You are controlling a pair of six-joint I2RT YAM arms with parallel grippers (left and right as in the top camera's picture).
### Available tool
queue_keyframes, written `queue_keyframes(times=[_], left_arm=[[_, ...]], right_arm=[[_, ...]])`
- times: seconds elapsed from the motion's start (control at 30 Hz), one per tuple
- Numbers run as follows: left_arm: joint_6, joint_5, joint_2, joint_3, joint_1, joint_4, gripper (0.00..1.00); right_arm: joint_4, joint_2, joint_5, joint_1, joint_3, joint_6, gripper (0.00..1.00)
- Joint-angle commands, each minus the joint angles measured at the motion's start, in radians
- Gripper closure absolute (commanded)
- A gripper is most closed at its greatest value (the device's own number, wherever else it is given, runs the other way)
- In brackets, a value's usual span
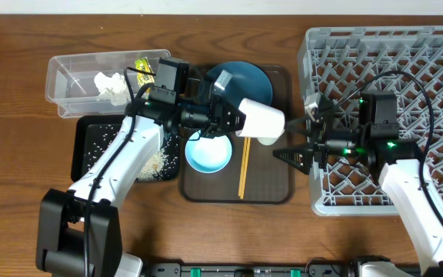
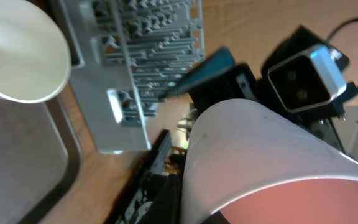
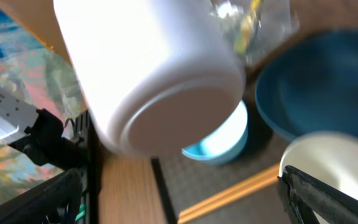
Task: Sort waste into correct bins and load items into the dishwasher rack
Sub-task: 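Hand the cup from the left gripper to the right gripper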
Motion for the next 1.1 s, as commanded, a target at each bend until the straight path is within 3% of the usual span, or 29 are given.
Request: queue_keyframes(times=[0.0, 0.4, 0.47, 0.7, 1.07], left_arm=[[0.000, 0.085, 0.007, 0.003, -0.004, 0.005, 0.94], [-0.001, 0.109, 0.007, 0.003, -0.052, 0.020, 0.94], [-0.001, 0.109, 0.007, 0.003, -0.051, 0.020, 0.94], [-0.002, 0.110, 0.007, 0.003, -0.051, 0.024, 0.94], [-0.112, 0.111, 0.007, 0.003, -0.051, 0.125, 0.94]], right_arm=[[0.064, 0.021, -0.099, 0.014, 0.018, -0.035, 0.01], [0.386, 0.030, -0.133, 0.101, 0.018, 0.097, 0.05], [0.418, 0.030, -0.162, 0.101, 0.018, 0.096, 0.10], [0.430, 0.030, -0.186, 0.099, 0.018, 0.095, 0.16], [0.431, 0.030, -0.200, 0.087, 0.018, 0.072, 0.16]])
